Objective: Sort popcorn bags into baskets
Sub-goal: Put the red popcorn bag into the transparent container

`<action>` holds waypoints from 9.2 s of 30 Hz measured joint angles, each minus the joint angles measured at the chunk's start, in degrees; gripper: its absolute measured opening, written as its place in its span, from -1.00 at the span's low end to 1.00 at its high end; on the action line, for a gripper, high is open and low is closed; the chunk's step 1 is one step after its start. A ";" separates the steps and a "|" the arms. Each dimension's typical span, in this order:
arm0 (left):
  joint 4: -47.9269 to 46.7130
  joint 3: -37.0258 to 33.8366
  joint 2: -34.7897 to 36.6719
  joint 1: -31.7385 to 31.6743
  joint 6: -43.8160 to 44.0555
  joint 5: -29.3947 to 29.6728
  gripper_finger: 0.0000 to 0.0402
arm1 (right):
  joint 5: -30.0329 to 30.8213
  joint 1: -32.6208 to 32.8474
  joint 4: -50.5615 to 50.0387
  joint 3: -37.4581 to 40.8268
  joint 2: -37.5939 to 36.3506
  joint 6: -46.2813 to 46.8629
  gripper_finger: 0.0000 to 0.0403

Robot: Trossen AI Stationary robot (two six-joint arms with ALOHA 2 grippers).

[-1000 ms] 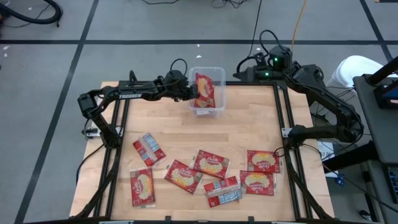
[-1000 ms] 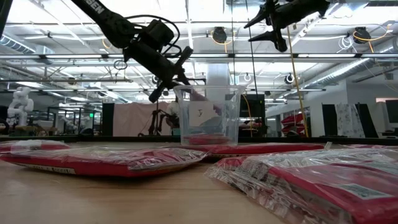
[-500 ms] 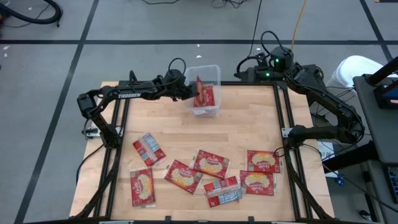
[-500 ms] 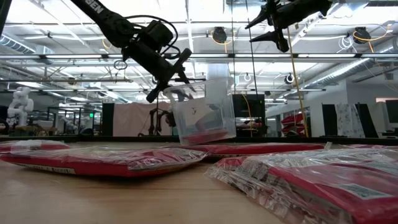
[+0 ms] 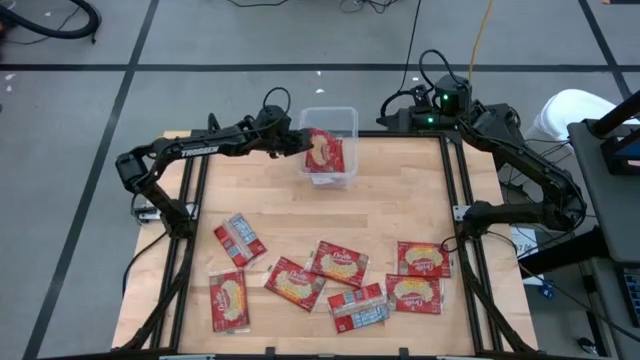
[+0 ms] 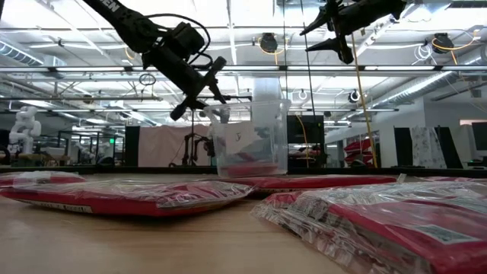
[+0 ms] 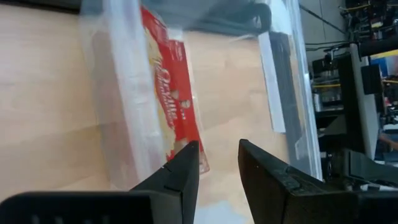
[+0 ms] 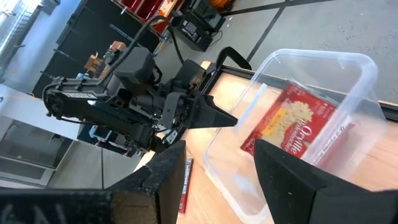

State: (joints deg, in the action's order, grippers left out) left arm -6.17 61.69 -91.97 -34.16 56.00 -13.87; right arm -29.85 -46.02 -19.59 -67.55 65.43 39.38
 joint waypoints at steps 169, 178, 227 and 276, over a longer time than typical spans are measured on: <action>24.30 -11.44 -17.81 52.14 -11.75 18.72 -0.42 | 11.37 56.45 27.55 21.27 29.05 27.71 -0.19; 22.60 -11.64 -15.03 49.98 -13.46 14.65 -0.41 | 14.64 56.24 29.10 21.20 29.00 28.67 -0.81; -26.51 -11.58 34.56 26.92 -32.82 28.27 -0.41 | 28.56 19.32 14.95 -2.71 11.66 17.50 -0.96; -18.99 -11.56 29.25 17.04 -34.52 21.31 -0.41 | 23.98 16.13 16.72 1.79 25.44 26.01 -0.93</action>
State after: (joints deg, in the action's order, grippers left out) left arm -25.17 50.13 -62.72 -17.12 21.47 7.44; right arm -5.86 -29.89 -2.88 -65.76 90.87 65.38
